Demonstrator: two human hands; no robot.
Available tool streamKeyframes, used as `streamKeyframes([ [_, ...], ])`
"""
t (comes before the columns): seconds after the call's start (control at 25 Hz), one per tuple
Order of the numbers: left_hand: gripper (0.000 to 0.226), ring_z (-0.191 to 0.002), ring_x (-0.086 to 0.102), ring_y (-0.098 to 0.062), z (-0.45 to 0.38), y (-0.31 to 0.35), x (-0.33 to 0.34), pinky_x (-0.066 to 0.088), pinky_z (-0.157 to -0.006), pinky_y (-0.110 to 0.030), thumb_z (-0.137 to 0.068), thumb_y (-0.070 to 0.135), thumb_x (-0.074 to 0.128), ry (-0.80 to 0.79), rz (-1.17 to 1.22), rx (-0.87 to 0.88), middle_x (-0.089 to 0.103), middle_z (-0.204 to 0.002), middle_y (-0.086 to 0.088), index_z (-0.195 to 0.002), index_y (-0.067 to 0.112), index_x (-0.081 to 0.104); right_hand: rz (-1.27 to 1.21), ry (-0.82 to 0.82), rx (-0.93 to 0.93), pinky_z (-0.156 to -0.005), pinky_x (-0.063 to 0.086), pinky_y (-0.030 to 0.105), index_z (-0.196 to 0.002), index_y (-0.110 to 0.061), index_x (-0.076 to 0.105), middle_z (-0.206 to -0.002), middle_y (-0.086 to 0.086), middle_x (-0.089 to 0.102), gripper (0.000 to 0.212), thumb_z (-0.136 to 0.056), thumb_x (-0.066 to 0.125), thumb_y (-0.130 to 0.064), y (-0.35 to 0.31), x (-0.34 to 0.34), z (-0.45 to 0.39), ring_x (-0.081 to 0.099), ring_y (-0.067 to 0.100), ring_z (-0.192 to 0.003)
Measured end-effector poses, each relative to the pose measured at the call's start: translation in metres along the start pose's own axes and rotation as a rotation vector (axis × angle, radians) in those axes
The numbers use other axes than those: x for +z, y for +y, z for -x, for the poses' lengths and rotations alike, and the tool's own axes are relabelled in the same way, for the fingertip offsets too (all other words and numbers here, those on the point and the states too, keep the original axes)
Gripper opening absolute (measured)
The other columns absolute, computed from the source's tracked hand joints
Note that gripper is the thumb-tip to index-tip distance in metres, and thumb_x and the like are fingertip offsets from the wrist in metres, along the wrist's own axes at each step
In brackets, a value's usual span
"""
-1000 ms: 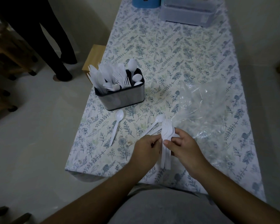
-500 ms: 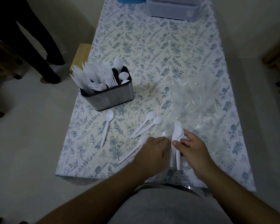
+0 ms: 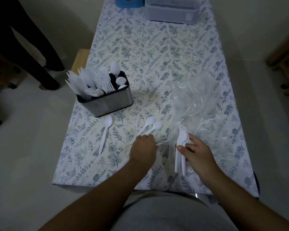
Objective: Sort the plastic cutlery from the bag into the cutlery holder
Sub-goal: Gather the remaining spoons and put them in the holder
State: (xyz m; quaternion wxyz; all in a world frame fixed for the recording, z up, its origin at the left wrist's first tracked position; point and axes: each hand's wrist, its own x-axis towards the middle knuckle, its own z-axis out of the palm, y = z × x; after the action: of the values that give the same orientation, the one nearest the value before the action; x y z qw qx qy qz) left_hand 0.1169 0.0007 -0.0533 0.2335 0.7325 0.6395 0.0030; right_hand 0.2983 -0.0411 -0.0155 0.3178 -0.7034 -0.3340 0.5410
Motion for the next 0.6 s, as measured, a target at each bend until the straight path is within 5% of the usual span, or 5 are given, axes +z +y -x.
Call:
streamKeyframes([
  [0.12,0.024,-0.08,0.065,-0.011,0.014,-0.009,-0.011,0.053,-0.069,-0.022,-0.096,0.025,0.063,0.112,0.431,-0.165,0.07,-0.089,0.001,-0.119,0.019,0.061,-0.029,-0.027,-0.008,-0.096,0.057,0.041,-0.139,-0.029,0.057,-0.095,-0.008,0.081,0.052,-0.092,0.072,-0.012,-0.009,0.004,-0.003,0.075,0.009,-0.094],
  [0.24,0.039,-0.071,0.062,0.0,0.031,-0.007,-0.026,0.044,-0.066,-0.003,-0.093,0.022,0.068,0.205,0.559,-0.097,0.068,-0.081,0.009,-0.131,0.022,0.063,-0.054,-0.09,-0.023,-0.09,0.059,0.038,-0.138,-0.028,0.059,-0.095,-0.005,0.081,0.05,-0.093,0.071,-0.009,-0.021,0.016,-0.003,0.076,0.011,-0.092],
  [0.48,0.032,-0.08,0.064,0.005,0.042,-0.005,-0.043,0.046,-0.073,-0.002,-0.092,0.023,0.07,0.265,0.644,-0.008,0.067,-0.107,0.021,-0.124,0.026,0.069,-0.028,-0.233,-0.132,-0.083,0.057,0.024,-0.136,-0.032,0.061,-0.096,-0.005,0.081,0.047,-0.095,0.069,-0.009,-0.043,0.047,0.001,0.076,0.008,-0.095],
  [0.6,0.027,-0.089,0.067,0.007,0.047,-0.012,-0.045,0.058,-0.079,-0.02,-0.095,0.023,0.067,0.232,0.822,-0.078,0.069,-0.102,0.026,-0.121,0.025,0.071,-0.014,-0.277,-0.163,-0.089,0.057,0.021,-0.14,-0.031,0.058,-0.102,-0.007,0.081,0.05,-0.096,0.067,-0.009,-0.047,0.056,-0.001,0.074,0.005,-0.102],
])
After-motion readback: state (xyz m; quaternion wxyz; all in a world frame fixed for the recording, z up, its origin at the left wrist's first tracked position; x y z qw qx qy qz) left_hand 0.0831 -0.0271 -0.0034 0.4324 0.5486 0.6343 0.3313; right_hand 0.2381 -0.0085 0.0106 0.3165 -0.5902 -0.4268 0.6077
